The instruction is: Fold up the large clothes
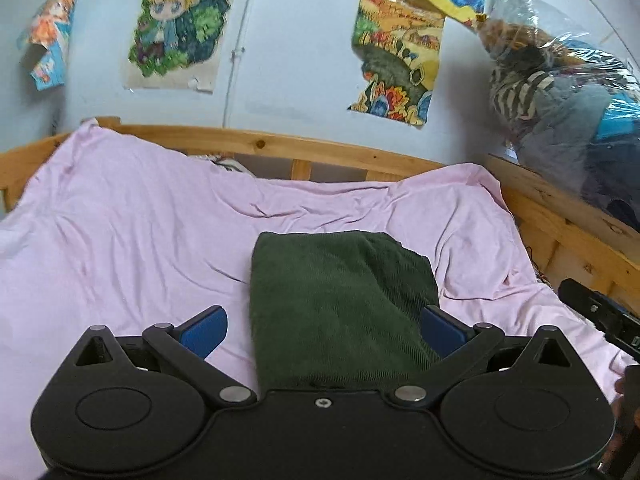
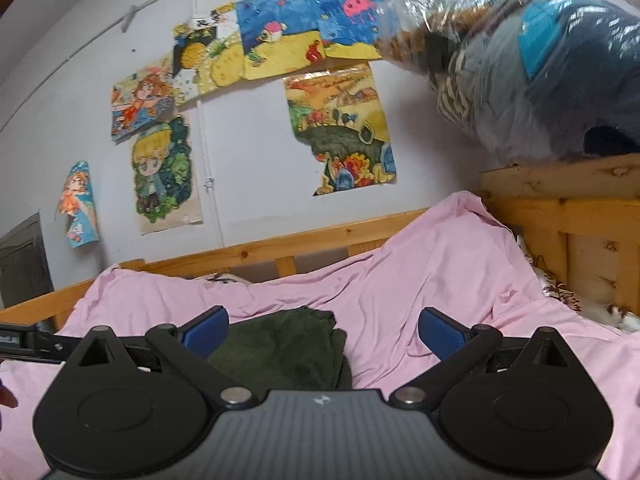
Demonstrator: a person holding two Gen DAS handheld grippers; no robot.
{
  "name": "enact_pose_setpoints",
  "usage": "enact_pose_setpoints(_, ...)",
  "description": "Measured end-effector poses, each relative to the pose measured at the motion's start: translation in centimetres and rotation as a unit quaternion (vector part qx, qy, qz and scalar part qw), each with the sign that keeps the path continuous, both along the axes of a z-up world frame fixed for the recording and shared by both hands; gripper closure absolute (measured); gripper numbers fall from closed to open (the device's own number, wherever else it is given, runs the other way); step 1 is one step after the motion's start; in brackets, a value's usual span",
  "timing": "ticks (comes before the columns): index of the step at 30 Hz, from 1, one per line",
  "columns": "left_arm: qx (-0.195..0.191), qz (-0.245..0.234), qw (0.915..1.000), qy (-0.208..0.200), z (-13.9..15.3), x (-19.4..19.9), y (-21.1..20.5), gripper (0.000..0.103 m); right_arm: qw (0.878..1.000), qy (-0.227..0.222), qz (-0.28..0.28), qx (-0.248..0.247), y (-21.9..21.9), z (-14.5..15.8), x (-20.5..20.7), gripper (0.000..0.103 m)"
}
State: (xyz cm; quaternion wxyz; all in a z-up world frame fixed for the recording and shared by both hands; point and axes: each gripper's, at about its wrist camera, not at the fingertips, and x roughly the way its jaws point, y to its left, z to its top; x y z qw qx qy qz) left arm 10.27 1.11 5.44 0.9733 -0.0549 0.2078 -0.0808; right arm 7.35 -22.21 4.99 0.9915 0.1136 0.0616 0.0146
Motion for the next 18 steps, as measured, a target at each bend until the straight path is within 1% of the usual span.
enact_pose_setpoints(5, 0.02, -0.01, 0.9997, -0.007, -0.6, -3.2, 0.2, 0.001, 0.999, 0.003, 0.005, -0.032, 2.3, 0.6, -3.4, 0.0)
enact_pose_setpoints(8, 0.034, -0.009, 0.9993, -0.012, -1.4, -4.5, 0.4, 0.001, 0.999, 0.015, -0.003, -0.039, 3.4, 0.5, -4.7, 0.0)
enact_pose_setpoints(12, 0.029, -0.005, 0.9996, 0.0, -3.1, -5.4, 1.1, 0.001, 0.997, 0.057, -0.016, -0.045, 4.6, -0.7, -5.3, 0.0)
enact_pose_setpoints(16, 0.043, -0.002, 0.999, 0.008, -4.7, -5.5, 1.4, 0.001, 0.995, 0.061, -0.014, -0.072, 5.9, -1.0, -5.2, 0.0)
enact_pose_setpoints(18, 0.05, -0.003, 0.9987, 0.012, -5.3, -5.5, 1.4, 0.001, 0.995, 0.067, -0.01, -0.077, 6.2, -1.2, -4.9, 0.0)
